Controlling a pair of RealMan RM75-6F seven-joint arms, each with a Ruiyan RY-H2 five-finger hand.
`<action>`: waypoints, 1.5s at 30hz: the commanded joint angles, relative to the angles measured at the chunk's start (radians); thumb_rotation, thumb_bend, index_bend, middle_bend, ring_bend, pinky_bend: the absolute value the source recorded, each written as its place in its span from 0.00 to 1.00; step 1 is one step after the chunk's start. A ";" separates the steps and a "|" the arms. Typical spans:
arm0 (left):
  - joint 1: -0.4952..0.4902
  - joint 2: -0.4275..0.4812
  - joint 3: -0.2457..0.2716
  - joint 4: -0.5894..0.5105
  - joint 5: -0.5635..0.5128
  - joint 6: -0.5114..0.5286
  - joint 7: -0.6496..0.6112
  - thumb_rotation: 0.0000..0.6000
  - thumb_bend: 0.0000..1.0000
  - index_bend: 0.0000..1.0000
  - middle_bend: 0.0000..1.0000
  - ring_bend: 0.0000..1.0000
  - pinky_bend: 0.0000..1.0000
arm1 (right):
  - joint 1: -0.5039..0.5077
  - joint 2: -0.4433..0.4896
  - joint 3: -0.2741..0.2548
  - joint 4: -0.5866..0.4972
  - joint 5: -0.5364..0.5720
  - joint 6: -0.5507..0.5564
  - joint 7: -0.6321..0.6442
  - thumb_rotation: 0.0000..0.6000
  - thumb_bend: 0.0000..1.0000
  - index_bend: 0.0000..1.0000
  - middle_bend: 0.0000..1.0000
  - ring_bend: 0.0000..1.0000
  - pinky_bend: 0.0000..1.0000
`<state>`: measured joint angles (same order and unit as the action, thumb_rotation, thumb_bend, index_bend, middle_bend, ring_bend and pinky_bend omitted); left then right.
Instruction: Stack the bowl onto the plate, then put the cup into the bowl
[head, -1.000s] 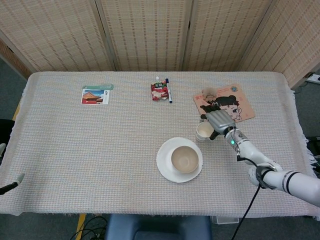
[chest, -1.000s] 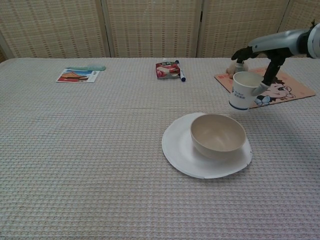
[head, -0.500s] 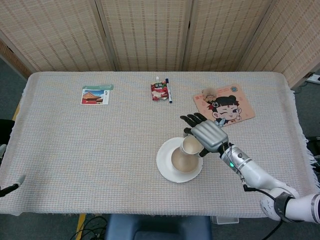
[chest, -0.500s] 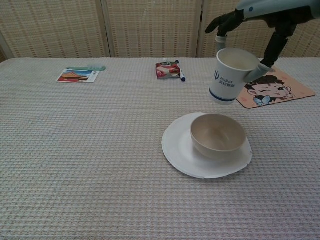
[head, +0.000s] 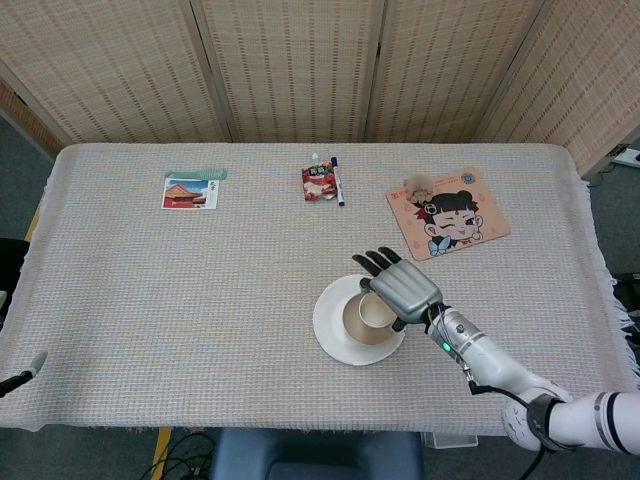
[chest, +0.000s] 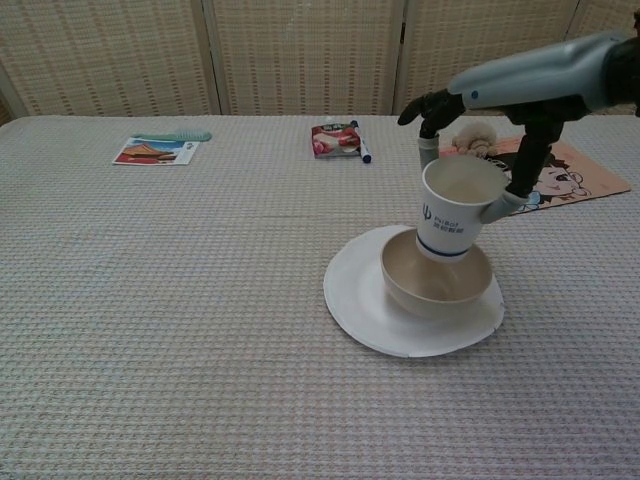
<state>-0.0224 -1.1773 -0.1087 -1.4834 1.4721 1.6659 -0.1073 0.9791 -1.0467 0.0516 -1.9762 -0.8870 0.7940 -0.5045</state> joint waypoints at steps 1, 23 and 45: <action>0.001 0.001 -0.001 0.000 -0.001 -0.002 -0.001 1.00 0.22 0.00 0.12 0.00 0.15 | 0.013 -0.043 -0.012 0.043 0.022 -0.013 -0.006 1.00 0.16 0.39 0.00 0.00 0.00; 0.015 0.012 -0.012 0.006 -0.008 0.002 -0.035 1.00 0.22 0.01 0.12 0.00 0.15 | 0.070 -0.225 -0.049 0.255 0.095 -0.099 0.025 1.00 0.16 0.38 0.00 0.00 0.00; 0.011 0.006 -0.013 0.011 0.005 -0.004 -0.014 1.00 0.22 0.01 0.12 0.00 0.15 | 0.021 0.021 -0.061 0.054 0.006 -0.003 0.106 1.00 0.13 0.01 0.00 0.00 0.00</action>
<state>-0.0107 -1.1715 -0.1230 -1.4714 1.4749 1.6634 -0.1228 1.0414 -1.0772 -0.0154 -1.8767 -0.8311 0.7482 -0.4381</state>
